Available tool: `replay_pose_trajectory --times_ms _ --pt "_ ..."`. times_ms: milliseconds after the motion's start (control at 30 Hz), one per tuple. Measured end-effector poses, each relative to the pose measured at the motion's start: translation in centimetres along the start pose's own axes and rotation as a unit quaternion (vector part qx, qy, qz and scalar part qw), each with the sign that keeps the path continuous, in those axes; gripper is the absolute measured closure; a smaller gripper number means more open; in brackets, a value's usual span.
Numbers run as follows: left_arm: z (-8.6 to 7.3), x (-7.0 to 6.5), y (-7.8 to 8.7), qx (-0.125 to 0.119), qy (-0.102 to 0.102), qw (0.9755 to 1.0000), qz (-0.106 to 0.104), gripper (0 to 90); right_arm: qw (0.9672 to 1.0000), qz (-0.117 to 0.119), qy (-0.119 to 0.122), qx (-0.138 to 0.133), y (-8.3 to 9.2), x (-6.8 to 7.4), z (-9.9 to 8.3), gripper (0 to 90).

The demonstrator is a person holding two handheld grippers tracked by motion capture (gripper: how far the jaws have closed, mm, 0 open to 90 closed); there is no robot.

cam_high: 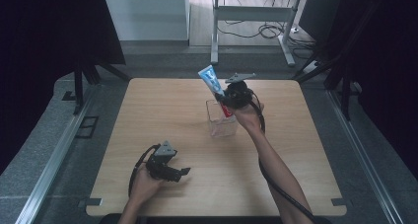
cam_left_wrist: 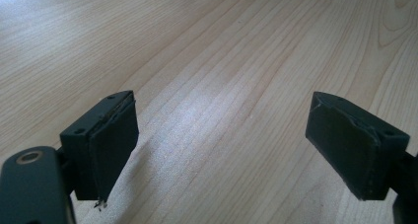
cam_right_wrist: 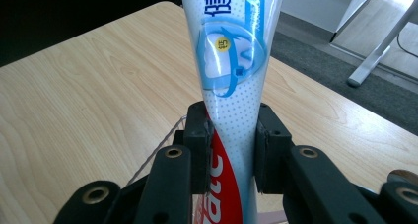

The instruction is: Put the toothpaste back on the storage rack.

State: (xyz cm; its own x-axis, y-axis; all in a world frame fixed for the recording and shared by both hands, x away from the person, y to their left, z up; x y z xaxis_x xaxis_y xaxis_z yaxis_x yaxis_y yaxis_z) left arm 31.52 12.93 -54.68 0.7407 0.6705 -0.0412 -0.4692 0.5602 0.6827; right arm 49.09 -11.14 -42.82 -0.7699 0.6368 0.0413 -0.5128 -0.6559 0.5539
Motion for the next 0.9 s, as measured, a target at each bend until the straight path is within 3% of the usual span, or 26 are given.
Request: replay_pose_trajectory --times_ms 467,900 --pt "0.0 -0.1 -0.1 0.004 -0.005 1.0 -0.001 13.0 0.9998 0.0 0.005 0.02 -1.2 -0.1 -1.5 71.5" --pt "0.0 -0.1 -0.2 0.004 -0.004 1.0 -0.002 12.9 0.9994 0.015 0.01 0.028 -1.5 0.3 -2.4 70.4"
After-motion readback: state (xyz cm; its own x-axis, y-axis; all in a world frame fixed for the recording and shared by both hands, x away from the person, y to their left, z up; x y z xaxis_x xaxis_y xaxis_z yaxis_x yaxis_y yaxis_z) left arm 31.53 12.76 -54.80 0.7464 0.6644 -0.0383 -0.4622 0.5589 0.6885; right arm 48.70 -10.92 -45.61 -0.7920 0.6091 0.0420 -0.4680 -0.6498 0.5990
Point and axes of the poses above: each handheld gripper's, and its own axes: y roughly backward along the jaws, z roughly out of its top, x roughly to its left, the point moved 3 cm from there along -y, roughly forward along the jaws, and after that the axes turned 6 degrees about z, right-handed, at the moved point
